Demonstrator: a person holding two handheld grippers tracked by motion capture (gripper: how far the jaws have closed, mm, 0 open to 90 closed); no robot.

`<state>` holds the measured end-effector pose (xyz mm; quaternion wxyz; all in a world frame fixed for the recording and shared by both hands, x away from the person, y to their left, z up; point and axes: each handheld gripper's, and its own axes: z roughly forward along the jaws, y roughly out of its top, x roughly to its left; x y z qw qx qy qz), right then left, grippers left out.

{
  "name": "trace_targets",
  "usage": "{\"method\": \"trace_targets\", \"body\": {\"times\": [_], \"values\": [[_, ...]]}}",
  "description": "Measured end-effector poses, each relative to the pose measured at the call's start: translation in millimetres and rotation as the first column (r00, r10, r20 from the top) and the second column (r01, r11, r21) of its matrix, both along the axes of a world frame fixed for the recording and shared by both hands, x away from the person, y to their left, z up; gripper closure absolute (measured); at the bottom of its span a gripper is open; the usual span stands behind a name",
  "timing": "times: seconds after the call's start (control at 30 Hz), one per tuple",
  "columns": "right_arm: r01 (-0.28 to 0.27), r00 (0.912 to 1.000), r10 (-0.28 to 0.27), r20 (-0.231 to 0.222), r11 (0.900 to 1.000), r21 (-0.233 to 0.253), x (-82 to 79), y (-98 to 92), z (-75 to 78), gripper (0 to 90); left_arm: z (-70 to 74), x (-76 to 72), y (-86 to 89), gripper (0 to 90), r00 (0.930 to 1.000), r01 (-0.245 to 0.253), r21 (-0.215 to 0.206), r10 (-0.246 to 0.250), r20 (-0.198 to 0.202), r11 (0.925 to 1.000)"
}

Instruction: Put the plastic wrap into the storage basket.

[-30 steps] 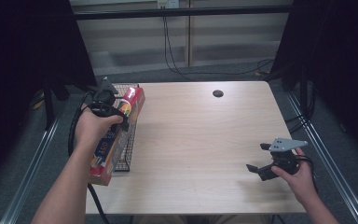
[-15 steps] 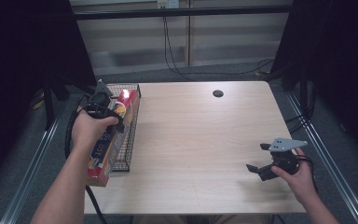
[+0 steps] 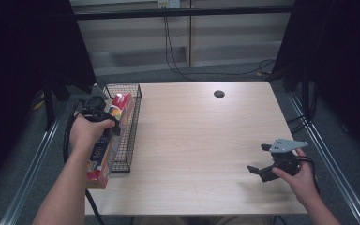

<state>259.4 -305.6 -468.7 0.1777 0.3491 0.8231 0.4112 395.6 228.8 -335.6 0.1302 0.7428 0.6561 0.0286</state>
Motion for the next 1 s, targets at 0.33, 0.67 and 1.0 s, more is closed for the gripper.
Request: {"method": "trace_targets", "body": {"times": [0.33, 0.67, 1.0], "values": [[0.001, 1.0000, -0.001, 0.000, 1.000, -0.003, -0.3, 0.2, 0.2, 0.1, -5.5, 1.1, 3.4, 43.3, 0.9996, -0.029, -0.007, 0.029, -0.001, 0.9996], [-0.002, 1.0000, 0.002, -0.003, 1.000, 0.000, -0.2, 0.2, -0.1, 0.2, -12.5, 2.8, 1.3, 43.2, 0.9987, -0.048, -0.008, 0.048, -0.014, 0.9988], [-0.005, 1.0000, 0.005, -0.006, 1.000, -0.001, 0.0, 0.4, -0.4, 0.1, -18.7, 6.4, 0.7, 43.1, 0.9977, -0.064, -0.009, 0.063, -0.022, 0.9979]]}}
